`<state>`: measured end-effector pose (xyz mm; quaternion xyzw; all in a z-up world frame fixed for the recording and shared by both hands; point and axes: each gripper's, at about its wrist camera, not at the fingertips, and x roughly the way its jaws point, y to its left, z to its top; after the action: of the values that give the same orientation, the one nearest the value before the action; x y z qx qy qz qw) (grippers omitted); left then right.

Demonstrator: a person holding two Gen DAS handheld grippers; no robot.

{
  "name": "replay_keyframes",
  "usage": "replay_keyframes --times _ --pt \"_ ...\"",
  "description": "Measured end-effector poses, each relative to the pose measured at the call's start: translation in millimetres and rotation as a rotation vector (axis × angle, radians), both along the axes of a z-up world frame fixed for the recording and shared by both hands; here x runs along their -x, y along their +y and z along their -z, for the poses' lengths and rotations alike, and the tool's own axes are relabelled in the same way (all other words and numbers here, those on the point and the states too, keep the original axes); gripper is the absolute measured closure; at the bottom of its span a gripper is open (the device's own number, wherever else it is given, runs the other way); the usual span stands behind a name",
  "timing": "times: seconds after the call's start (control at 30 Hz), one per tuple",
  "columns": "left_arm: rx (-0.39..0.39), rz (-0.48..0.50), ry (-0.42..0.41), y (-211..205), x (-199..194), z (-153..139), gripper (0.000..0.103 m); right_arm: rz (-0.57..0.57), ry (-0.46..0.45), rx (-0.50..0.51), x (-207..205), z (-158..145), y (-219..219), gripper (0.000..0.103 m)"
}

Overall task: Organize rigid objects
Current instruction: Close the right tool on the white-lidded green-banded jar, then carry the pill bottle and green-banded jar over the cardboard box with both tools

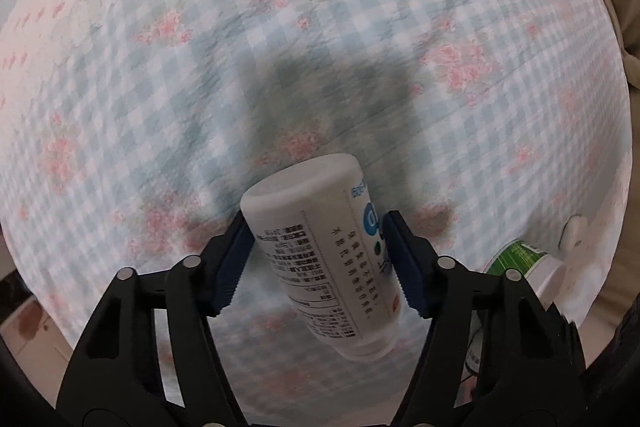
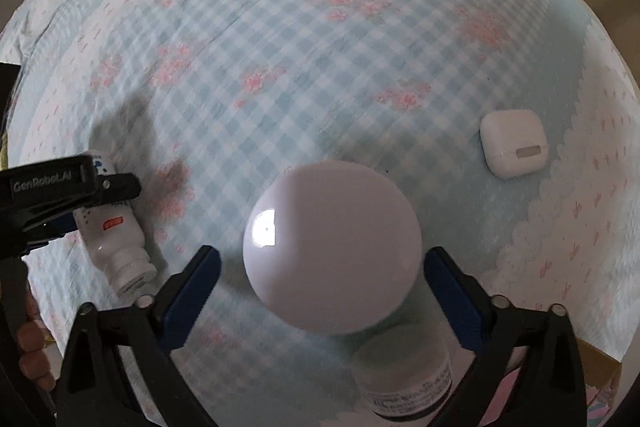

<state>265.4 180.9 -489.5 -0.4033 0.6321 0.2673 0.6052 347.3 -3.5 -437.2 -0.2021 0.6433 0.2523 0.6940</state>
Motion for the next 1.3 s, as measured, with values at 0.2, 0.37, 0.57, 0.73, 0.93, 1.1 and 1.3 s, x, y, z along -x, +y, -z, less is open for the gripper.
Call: replay_keyframes --times 0.2,0.37,0.57,0.73,0.93,1.1,1.3 --pt "0.022 0.029 -0.039 10.2 -1.2 -6.3 0.046 -0.012 -0.006 0.029 1.1 9.1 7.3 0.037" --pt "0.023 0.040 -0.074 12.5 5.2 -17.0 0.048 -0.010 -0.001 0.030 -0.5 9.6 3.2 0.037" --pt "-0.009 0.105 -0.130 8.3 8.7 -43.5 0.052 0.020 0.019 0.009 -6.6 3.6 -2.6 0.037" --pt "-0.044 0.169 -0.173 2.1 0.4 -65.3 0.054 0.053 0.017 -0.012 -2.8 -10.5 -11.7 0.037" --pt "-0.078 0.229 -0.232 -8.7 -5.8 -93.5 0.056 0.098 -0.009 -0.044 2.1 -37.7 -22.2 0.037" --pt "-0.108 0.283 -0.275 -18.5 0.7 -116.2 0.056 0.147 -0.041 -0.078 9.9 -63.9 -36.8 0.037" --pt "-0.150 0.372 -0.343 -44.1 12.3 -156.7 0.056 0.199 -0.082 -0.124 31.9 -99.5 -64.8 0.037"
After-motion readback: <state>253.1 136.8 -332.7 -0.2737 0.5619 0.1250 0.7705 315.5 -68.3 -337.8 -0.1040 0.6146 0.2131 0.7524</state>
